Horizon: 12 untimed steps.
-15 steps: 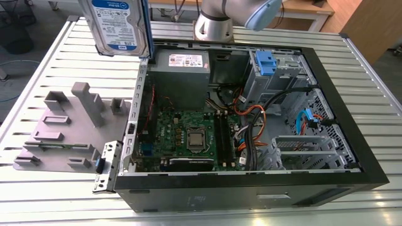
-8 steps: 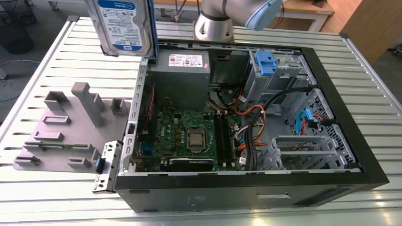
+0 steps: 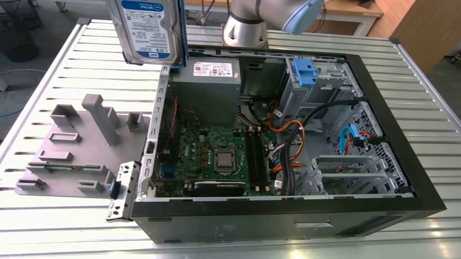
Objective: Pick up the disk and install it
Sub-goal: 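Pick up the disk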
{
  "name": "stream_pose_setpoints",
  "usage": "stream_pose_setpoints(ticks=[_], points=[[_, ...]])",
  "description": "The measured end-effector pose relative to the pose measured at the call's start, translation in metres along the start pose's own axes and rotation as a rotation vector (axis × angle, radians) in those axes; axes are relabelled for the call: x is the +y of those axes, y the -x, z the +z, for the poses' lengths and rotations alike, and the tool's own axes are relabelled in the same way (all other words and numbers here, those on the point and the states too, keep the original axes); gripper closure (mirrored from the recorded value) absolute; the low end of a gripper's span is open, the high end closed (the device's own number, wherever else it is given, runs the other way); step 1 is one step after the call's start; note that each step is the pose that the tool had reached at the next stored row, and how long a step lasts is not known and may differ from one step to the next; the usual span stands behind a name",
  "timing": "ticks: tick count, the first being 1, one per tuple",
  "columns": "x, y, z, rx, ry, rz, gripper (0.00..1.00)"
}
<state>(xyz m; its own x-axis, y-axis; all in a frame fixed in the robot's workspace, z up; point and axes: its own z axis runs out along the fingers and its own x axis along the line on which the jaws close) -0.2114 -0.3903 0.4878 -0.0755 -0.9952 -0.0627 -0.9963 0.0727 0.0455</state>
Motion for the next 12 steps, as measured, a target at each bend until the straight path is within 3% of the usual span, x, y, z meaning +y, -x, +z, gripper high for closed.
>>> stream_pose_setpoints(ticks=[12], points=[[-0.0265, 0.002, -0.0011, 0.0, 0.0001, 0.0, 0.65]])
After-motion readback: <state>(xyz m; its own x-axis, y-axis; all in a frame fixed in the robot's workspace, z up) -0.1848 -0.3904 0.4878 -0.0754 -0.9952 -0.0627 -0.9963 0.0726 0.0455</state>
